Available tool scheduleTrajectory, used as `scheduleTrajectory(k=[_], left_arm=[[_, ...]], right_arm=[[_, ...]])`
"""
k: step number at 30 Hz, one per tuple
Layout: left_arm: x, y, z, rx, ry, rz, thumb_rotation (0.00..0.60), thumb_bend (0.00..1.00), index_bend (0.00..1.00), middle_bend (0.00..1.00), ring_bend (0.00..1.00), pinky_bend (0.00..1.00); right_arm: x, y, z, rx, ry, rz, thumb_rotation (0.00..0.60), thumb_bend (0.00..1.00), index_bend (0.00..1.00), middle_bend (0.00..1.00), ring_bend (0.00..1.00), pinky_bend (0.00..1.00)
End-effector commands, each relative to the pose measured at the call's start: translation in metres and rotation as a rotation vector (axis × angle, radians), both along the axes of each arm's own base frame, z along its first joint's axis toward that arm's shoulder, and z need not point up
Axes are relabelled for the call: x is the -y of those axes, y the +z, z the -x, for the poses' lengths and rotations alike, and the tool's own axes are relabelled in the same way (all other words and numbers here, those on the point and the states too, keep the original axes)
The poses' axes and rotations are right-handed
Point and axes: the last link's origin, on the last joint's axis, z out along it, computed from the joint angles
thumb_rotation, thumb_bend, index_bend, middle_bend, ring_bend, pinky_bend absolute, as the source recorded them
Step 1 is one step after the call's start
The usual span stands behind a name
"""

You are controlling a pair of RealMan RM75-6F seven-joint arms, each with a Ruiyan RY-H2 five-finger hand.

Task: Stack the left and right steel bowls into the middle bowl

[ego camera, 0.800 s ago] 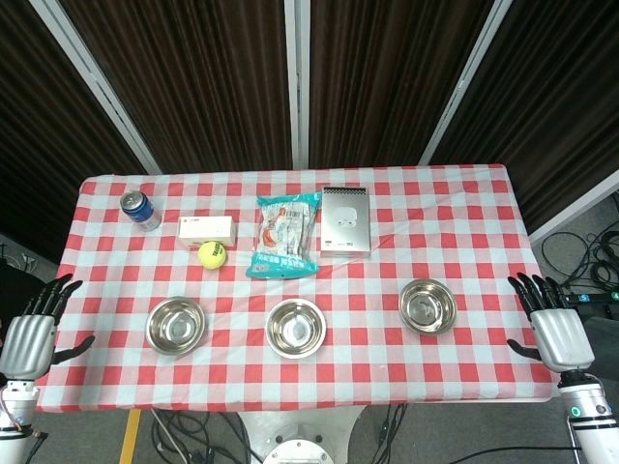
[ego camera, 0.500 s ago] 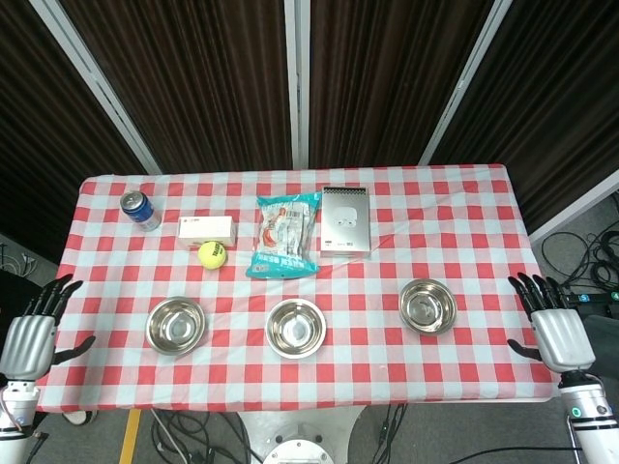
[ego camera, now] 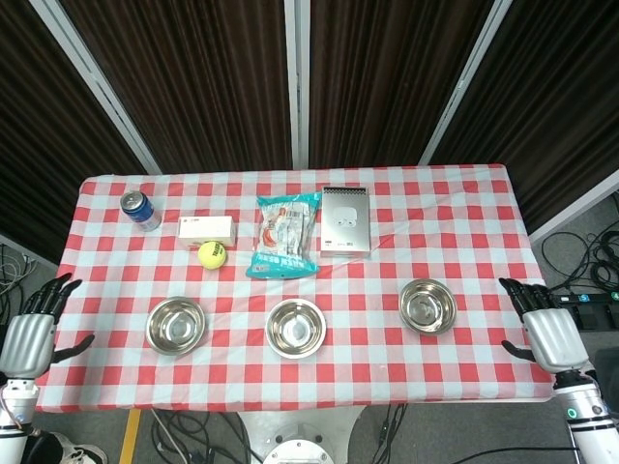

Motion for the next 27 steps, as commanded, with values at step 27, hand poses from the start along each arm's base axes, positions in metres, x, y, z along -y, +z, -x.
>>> scheduleTrajectory(k=[27], left_arm=[[0.002, 0.007, 0.019, 0.003, 0.043, -0.031, 0.600, 0.18, 0.18, 0.18, 0.12, 0.19]], right_arm=[[0.036, -0.057, -0.034, -0.161, 0.041, -0.267, 0.600, 0.19, 0.34, 0.35, 0.78, 0.75]])
